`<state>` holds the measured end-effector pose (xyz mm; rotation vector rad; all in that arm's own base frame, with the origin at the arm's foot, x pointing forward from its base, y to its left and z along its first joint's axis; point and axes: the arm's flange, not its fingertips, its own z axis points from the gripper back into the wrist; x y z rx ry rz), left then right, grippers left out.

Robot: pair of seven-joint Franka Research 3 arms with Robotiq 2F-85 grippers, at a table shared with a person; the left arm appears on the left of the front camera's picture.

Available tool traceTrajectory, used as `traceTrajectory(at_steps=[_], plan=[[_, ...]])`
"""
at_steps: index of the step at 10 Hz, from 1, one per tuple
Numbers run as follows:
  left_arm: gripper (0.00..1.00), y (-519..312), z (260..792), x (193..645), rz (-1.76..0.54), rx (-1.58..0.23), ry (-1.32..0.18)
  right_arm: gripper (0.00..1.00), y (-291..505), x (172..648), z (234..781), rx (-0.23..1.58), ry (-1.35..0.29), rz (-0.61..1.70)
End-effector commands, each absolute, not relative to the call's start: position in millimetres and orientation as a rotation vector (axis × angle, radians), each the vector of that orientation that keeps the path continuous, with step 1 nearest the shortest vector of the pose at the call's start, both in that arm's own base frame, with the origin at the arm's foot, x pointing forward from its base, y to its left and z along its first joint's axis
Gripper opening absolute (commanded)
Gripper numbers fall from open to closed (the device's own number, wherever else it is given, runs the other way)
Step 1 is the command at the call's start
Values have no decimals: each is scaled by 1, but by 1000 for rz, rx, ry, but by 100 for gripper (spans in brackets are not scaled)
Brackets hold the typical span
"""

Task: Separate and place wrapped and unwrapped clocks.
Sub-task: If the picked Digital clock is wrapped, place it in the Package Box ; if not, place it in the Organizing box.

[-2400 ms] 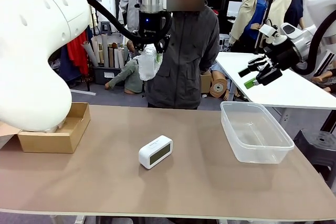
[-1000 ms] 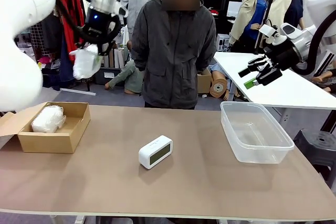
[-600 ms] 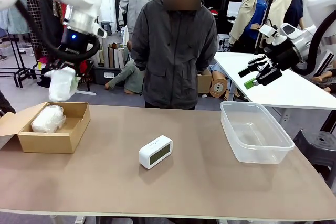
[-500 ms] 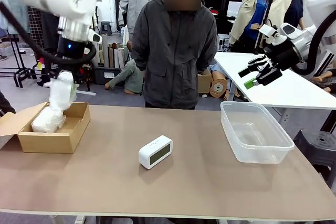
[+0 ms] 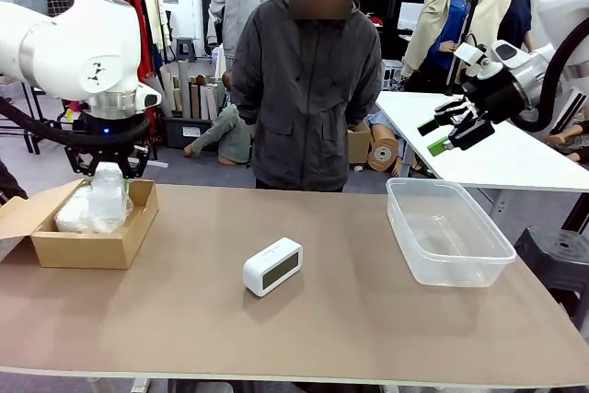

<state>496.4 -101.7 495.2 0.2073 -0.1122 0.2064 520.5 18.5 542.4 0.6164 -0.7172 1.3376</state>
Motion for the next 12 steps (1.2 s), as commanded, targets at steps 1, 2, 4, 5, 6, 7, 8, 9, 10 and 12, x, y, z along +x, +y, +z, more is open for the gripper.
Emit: traceTrajectory(at_steps=[1,2,4,5,6,7,8,9,10,12], plan=[[0,-105,509,507,189,217,-62,100,19,519,543,613,-720,1338],[0,-105,509,507,189,217,-62,100,19,519,543,613,-720,1338],[0,-108,501,501,199,225,-75,100,19,519,543,613,-720,1338],[0,-119,516,499,87,201,-169,100,19,519,543,613,-720,1338],[0,-119,522,510,55,199,-218,100,19,519,543,613,-720,1338],[0,-117,520,527,31,188,-249,100,19,519,543,613,-720,1338],[0,-115,515,539,19,131,-226,100,19,519,543,613,-720,1338],[0,-114,510,548,14,105,-231,100,19,519,543,613,-720,1338],[0,-106,490,562,-39,75,-237,100,19,519,543,613,-720,1338],[0,-100,482,567,-43,66,-248,100,19,519,543,613,-720,1338]])
